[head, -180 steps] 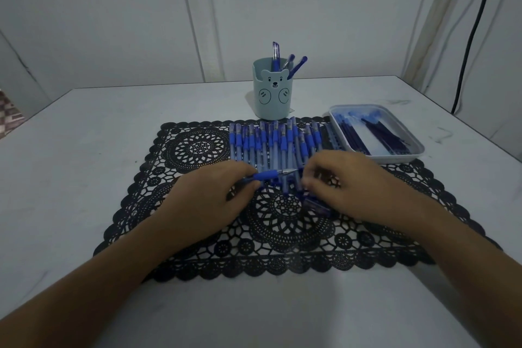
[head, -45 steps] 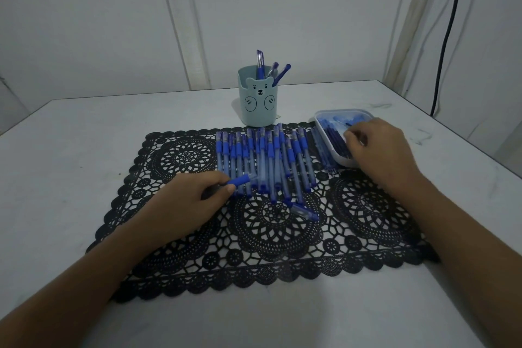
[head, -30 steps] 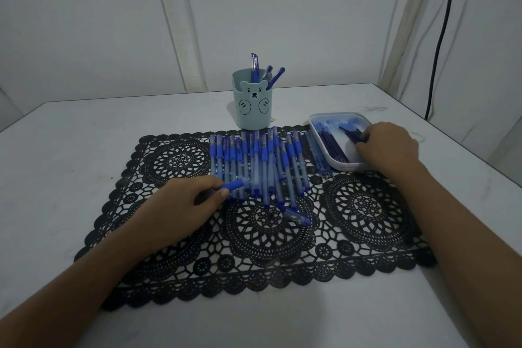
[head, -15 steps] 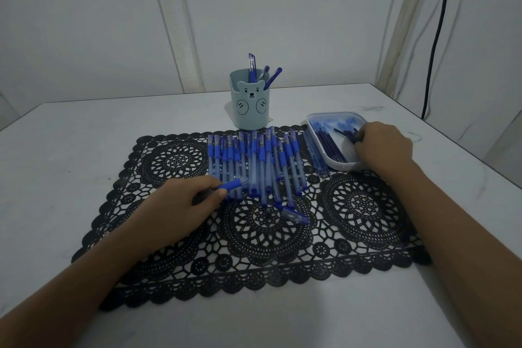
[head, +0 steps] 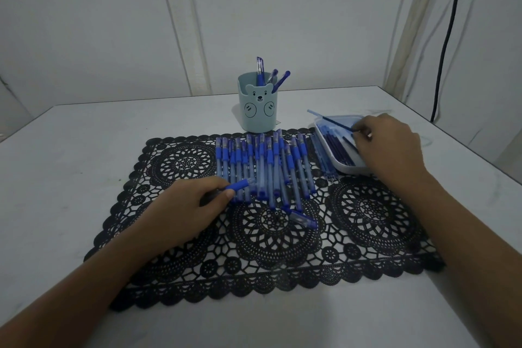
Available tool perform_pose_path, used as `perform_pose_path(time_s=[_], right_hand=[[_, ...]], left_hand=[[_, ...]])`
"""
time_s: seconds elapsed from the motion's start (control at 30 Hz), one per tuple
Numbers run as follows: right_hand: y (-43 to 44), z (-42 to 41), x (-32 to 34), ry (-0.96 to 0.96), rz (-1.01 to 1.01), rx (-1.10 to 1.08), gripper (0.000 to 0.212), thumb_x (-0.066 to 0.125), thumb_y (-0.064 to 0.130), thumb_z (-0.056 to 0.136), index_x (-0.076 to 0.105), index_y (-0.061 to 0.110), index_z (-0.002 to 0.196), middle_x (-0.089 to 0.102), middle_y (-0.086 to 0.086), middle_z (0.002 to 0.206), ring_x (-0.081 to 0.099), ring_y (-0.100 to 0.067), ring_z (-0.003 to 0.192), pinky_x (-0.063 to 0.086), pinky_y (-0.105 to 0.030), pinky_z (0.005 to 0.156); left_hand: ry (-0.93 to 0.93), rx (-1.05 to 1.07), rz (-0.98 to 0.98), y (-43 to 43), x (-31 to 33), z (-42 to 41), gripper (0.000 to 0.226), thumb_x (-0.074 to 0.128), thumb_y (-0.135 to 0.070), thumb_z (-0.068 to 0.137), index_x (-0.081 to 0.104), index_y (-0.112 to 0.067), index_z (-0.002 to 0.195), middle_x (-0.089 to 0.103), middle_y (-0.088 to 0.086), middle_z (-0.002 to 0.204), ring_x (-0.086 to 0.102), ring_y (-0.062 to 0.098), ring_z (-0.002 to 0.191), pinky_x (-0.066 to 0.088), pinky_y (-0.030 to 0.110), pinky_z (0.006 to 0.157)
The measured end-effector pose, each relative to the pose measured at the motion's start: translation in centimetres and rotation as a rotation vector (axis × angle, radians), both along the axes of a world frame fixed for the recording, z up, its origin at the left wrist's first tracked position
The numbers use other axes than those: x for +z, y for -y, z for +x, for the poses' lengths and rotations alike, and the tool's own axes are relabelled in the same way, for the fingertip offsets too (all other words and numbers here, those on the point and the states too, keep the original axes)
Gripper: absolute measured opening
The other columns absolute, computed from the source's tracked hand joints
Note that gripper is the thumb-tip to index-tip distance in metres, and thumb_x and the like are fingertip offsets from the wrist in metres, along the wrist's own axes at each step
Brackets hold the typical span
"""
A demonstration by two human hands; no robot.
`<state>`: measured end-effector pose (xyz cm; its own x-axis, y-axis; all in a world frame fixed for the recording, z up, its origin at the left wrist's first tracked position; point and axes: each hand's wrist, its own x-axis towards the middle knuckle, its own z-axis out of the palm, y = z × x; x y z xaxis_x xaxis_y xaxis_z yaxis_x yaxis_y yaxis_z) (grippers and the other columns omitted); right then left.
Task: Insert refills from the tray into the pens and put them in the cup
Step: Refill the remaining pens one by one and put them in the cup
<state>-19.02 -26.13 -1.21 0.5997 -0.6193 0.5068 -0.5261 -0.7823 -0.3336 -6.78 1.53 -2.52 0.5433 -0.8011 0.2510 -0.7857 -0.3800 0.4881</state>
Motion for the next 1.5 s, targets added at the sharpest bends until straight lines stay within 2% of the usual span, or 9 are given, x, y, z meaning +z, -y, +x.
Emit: perform_pose_path(time_s=[0.07,0.13,0.27,0.77,0.93,1.1,1.23,1.37,1.5], right_hand=[[-1.1,-0.4,0.4,0.059,0.05,0.133,0.018,0.056,0.018,0.088,0.067,0.018,0.102,0.063,-0.004,0.101,0.057,-0.021,0.087,0.045,-0.036,0.082],[-2.7,-1.0,0.9,0.08,0.131,0.326,0.015,0.059,0.017,0.087,0.068,0.02,0.099,0.061,0.004,0.092,0.054,-0.01,0.078,0.041,-0.017,0.073],[-5.1,-1.3,0.8,-0.023,0.147,0.619,0.015,0.062,0.015,0.085,0.069,0.023,0.096,0.054,0.022,0.082,0.052,0.008,0.077,0.035,0.001,0.07],[-4.2,-1.4,0.6,-0.019,0.137,0.635,0.017,0.064,0.012,0.083,0.066,0.028,0.088,0.054,0.025,0.081,0.05,0.017,0.08,0.032,0.004,0.069],[-4.4,-1.3,0.5,-0.034,0.128,0.629,0.014,0.065,0.011,0.083,0.069,0.023,0.09,0.053,0.024,0.08,0.053,0.01,0.076,0.035,0.002,0.072],[-4.4,-1.3,0.4,-0.049,0.176,0.645,0.02,0.064,0.014,0.083,0.062,0.033,0.087,0.056,0.021,0.082,0.054,0.006,0.078,0.036,0.001,0.071],[-4.6,-1.4,0.4,-0.062,0.219,0.652,0.017,0.063,0.014,0.084,0.064,0.03,0.089,0.057,0.021,0.083,0.052,0.012,0.082,0.034,0.003,0.069],[-4.7,-1.4,0.4,-0.063,0.232,0.664,0.021,0.063,0.015,0.085,0.061,0.035,0.087,0.058,0.02,0.083,0.052,0.011,0.084,0.033,0.003,0.068],[-4.3,-1.4,0.3,-0.076,0.14,0.641,0.016,0.063,0.014,0.084,0.068,0.027,0.092,0.058,0.017,0.082,0.056,0.0,0.078,0.042,-0.007,0.073]], left_hand=[[0.009,-0.001,-0.009,0.0,0.0,0.0,0.02,0.048,-0.032,0.091,0.065,-0.021,0.093,0.054,-0.004,0.054,0.05,0.005,0.051,0.039,0.016,0.049],[0.025,-0.007,-0.025,-0.1,0.1,0.1,0.022,0.048,-0.035,0.092,0.065,-0.021,0.092,0.052,-0.005,0.053,0.05,0.005,0.051,0.039,0.016,0.048],[0.039,-0.013,-0.073,-0.2,0.1,0.3,0.03,0.047,-0.04,0.088,0.066,-0.018,0.093,0.052,-0.006,0.052,0.049,0.006,0.05,0.038,0.015,0.048],[0.029,0.023,-0.086,-0.4,0.3,0.6,0.017,0.051,-0.027,0.091,0.065,-0.021,0.095,0.054,-0.004,0.057,0.049,0.005,0.052,0.038,0.013,0.05],[0.005,0.029,-0.099,-0.4,0.5,0.4,0.013,0.05,-0.025,0.091,0.063,-0.024,0.092,0.05,-0.009,0.054,0.046,0.002,0.05,0.037,0.011,0.05],[-0.04,0.022,-0.113,-0.3,0.7,0.3,0.018,0.049,-0.025,0.091,0.065,-0.018,0.087,0.053,-0.003,0.058,0.046,0.004,0.052,0.037,0.013,0.052],[-0.105,0.012,-0.131,-0.3,0.9,0.2,0.021,0.049,-0.023,0.091,0.067,-0.013,0.088,0.055,-0.003,0.057,0.046,0.004,0.051,0.036,0.011,0.05],[-0.209,-0.008,-0.174,-0.2,1.0,0.1,0.02,0.048,-0.02,0.092,0.067,-0.021,0.09,0.056,-0.011,0.055,0.045,0.002,0.047,0.034,0.008,0.048],[-0.124,-0.015,-0.133,-0.3,0.8,0.3,0.019,0.049,-0.022,0.092,0.067,-0.018,0.091,0.054,-0.008,0.054,0.046,0.003,0.049,0.035,0.01,0.048]])
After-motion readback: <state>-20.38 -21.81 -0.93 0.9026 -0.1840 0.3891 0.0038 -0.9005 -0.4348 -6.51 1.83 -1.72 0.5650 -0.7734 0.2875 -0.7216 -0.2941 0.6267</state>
